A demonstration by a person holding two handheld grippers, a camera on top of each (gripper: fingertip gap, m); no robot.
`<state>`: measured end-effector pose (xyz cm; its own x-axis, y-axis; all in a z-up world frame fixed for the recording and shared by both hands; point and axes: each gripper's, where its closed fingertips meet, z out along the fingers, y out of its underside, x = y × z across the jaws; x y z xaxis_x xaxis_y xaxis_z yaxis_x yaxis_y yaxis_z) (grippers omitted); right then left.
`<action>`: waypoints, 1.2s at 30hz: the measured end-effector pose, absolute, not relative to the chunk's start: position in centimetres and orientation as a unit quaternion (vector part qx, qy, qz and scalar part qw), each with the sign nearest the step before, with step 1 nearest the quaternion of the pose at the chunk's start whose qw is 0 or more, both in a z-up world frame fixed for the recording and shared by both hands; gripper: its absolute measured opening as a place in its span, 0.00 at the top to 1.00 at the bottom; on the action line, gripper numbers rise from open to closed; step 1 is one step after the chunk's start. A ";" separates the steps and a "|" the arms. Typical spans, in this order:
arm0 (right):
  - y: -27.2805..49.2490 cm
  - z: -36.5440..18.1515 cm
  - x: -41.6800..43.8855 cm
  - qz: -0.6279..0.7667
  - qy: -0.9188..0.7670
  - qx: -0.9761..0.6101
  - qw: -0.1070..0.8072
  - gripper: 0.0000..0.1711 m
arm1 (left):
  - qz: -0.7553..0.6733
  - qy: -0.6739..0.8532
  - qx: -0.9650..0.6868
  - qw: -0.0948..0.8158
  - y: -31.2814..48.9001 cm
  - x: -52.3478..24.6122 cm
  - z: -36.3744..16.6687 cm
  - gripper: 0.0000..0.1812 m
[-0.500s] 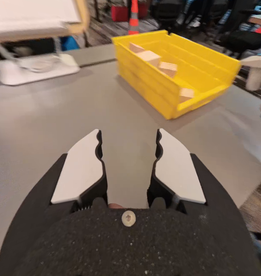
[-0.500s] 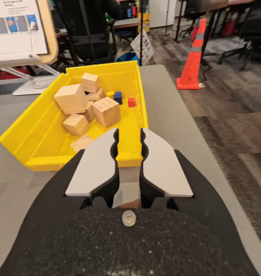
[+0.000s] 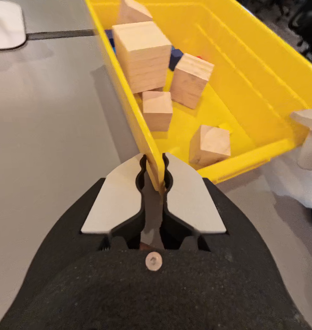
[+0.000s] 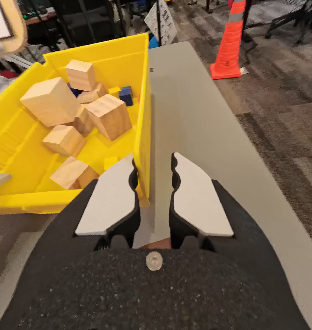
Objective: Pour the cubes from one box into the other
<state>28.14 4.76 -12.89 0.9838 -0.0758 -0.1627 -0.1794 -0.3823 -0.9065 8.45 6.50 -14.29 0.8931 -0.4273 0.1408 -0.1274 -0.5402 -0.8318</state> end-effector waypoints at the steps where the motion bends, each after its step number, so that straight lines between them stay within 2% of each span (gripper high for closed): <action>1: 5.0 -12.9 27.3 0.069 0.076 -0.830 0.548 0.81 | -0.166 0.151 -0.864 0.451 6.5 8.0 -14.3 0.92; 2: 5.2 -12.9 26.6 0.081 0.076 -0.830 0.546 0.82 | -0.160 0.148 -0.865 0.451 6.5 7.5 -14.3 0.92; 3: 5.3 -12.7 25.6 0.098 0.074 -0.829 0.546 0.92 | -0.153 0.144 -0.867 0.452 6.4 7.1 -14.3 0.93; 5: 5.1 -12.8 24.6 0.068 0.092 -0.842 0.527 0.98 | -0.138 0.133 -0.870 0.454 6.3 5.9 -14.1 0.94; 6: 4.7 -12.7 24.3 0.028 0.099 -0.849 0.519 0.99 | -0.135 0.129 -0.869 0.457 6.1 5.3 -13.8 0.94; 10: 3.0 -9.7 19.8 0.018 0.128 -0.821 0.556 0.99 | -0.109 0.124 -0.862 0.480 5.5 0.8 -12.1 0.98; 16: 3.2 -7.9 7.5 0.073 0.089 -0.809 0.576 0.99 | -0.060 0.099 -0.853 0.509 4.3 -11.6 -9.1 0.99; 21: 4.2 -10.3 -1.5 0.090 0.076 -0.825 0.553 0.99 | -0.025 0.081 -0.859 0.505 3.9 -20.8 -10.7 0.99; 26: 4.7 -12.4 -5.4 0.076 0.038 -0.833 0.547 0.98 | -0.035 0.090 -0.862 0.497 4.2 -24.7 -13.6 0.98; 27: 4.7 -12.4 -5.4 0.071 0.028 -0.837 0.541 0.98 | -0.055 0.103 -0.863 0.492 3.9 -24.5 -13.6 0.96; 29: 3.9 -12.2 -5.6 0.096 -0.003 -0.846 0.525 0.97 | -0.110 0.129 -0.862 0.477 2.5 -23.4 -12.4 0.81; 31: 2.1 -10.6 -5.0 0.114 -0.032 -0.831 0.543 0.91 | -0.158 0.145 -0.845 0.490 0.1 -23.3 -9.8 0.69; 34: -0.7 -8.6 -4.9 0.140 -0.109 -0.804 0.567 0.92 | -0.190 0.120 -0.826 0.517 -3.3 -27.5 -7.4 0.67; 36: -1.4 -8.8 -5.1 0.134 -0.133 -0.824 0.534 0.91 | -0.186 0.072 -0.824 0.531 -4.5 -32.6 -7.9 0.64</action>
